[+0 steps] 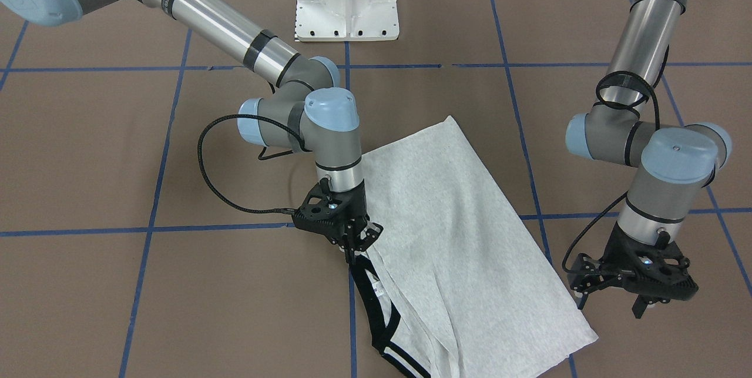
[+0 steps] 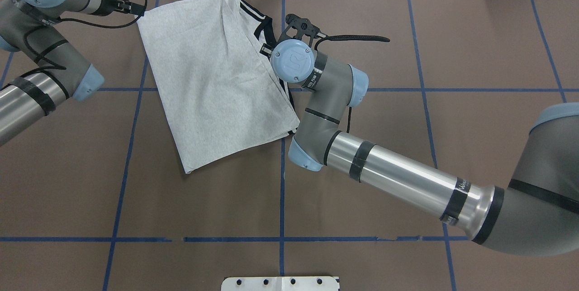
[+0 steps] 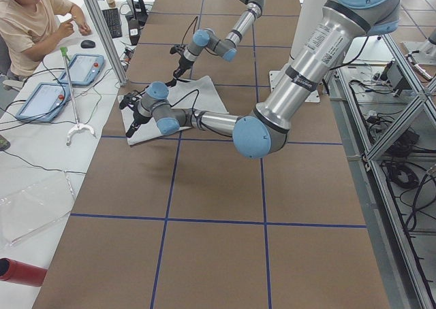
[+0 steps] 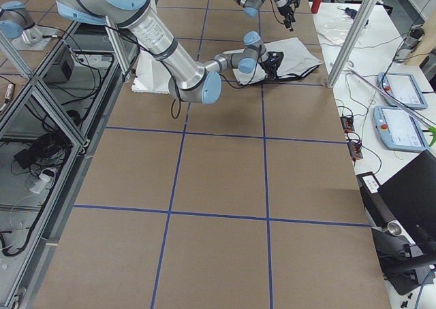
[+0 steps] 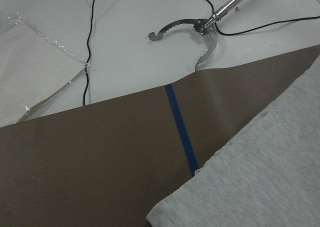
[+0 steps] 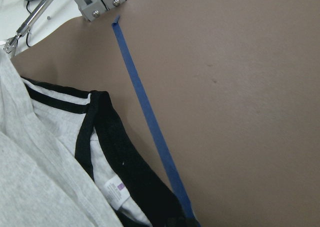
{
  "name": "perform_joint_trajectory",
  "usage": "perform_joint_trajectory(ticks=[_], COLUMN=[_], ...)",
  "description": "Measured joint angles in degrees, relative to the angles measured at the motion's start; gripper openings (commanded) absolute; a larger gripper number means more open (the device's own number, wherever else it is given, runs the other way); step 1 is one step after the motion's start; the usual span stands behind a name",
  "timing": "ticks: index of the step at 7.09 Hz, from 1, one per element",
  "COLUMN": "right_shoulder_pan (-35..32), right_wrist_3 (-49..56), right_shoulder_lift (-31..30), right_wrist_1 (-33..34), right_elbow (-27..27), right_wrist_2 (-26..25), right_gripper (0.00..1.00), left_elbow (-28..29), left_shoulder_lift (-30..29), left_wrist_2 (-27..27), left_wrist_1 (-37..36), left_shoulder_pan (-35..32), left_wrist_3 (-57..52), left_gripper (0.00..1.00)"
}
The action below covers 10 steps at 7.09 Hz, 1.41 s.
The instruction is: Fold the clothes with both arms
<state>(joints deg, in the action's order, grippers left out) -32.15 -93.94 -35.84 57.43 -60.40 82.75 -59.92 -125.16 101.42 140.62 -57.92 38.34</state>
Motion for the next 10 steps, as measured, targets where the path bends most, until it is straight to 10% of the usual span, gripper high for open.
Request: perform_joint_trajectory(ticks=[5, 6, 7, 10], right_shoulder_pan=[9.01, 9.78, 10.05, 9.97], right_wrist_3=[-0.69, -0.63, -0.56, 0.10], right_shoulder_lift=[-28.05, -32.91, -36.13, -37.92], right_wrist_1=[5.48, 5.48, 5.44, 5.49], right_elbow=[-34.73, -38.94, -41.49, -44.77], right_wrist_2=[-7.04, -7.71, -7.94, -6.44], right_gripper=[0.00, 0.28, 0.99, 1.00], left_elbow=[-3.89, -4.73, -5.19, -13.46], left_shoulder_lift=[2.27, 2.83, 3.11, 6.05], left_wrist_2=[0.20, 0.67, 1.21, 1.81], left_wrist_1=[-0.06, -0.06, -0.04, -0.04], left_shoulder_pan=[0.36, 0.49, 0.61, 2.40], left_wrist_3=[0.23, 0.24, 0.26, 2.55], left_gripper=[1.00, 1.00, 1.00, 1.00])
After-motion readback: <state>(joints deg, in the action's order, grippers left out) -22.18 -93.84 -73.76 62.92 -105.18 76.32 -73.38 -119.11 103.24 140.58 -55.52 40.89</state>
